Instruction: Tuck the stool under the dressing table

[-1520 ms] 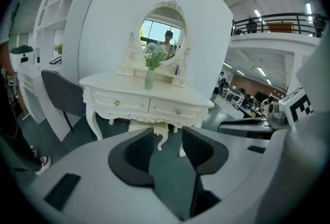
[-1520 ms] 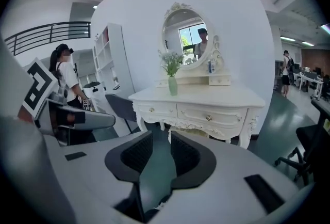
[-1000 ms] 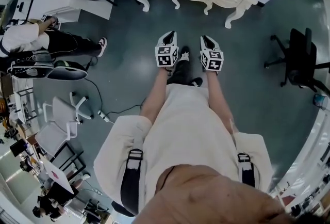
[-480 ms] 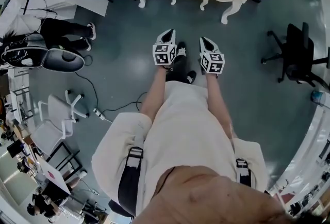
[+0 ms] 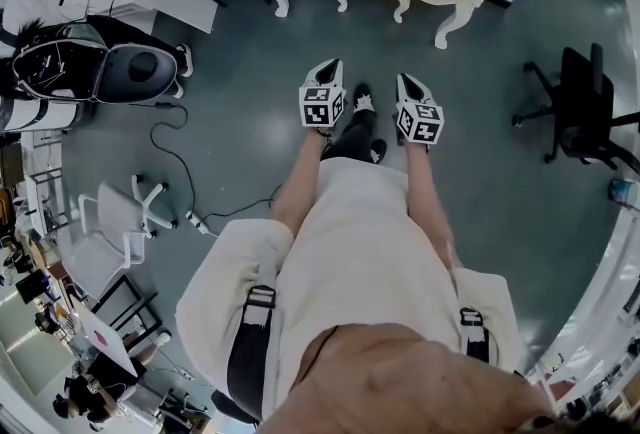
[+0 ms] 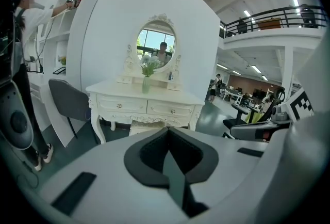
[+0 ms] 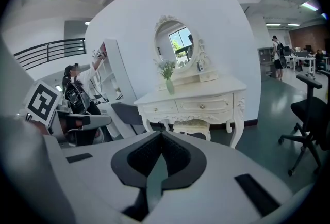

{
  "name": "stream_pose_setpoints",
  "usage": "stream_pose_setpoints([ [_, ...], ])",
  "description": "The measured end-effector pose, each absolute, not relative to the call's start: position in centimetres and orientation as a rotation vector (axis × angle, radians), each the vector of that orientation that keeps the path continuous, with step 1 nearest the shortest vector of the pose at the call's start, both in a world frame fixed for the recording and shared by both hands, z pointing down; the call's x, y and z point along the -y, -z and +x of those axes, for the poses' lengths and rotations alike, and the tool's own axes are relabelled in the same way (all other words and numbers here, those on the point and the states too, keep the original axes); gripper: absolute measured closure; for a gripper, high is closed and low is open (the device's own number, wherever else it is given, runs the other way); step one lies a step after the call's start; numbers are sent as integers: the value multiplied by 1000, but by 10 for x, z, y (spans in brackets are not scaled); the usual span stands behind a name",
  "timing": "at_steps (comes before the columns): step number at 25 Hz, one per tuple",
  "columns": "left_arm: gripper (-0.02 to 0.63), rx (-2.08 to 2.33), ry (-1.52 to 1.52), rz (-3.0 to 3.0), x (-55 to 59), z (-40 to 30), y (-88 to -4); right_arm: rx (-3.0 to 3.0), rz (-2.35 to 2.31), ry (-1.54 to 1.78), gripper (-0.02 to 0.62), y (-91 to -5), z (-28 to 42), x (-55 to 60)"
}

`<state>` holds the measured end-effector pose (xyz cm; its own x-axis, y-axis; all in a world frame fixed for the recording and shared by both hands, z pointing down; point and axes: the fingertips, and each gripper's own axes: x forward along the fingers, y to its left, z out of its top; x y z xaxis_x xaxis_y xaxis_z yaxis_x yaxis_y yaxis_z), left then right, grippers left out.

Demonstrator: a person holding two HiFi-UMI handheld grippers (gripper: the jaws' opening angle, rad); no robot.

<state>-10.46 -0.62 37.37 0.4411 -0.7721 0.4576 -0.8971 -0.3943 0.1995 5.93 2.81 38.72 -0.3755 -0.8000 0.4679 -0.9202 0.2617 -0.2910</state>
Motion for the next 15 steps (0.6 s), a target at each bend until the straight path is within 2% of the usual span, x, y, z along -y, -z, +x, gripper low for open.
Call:
stream_pose_setpoints([
  [15, 591, 1322, -398, 2323, -2, -102, -379, 2318, 1610, -752, 552, -381, 50, -26],
])
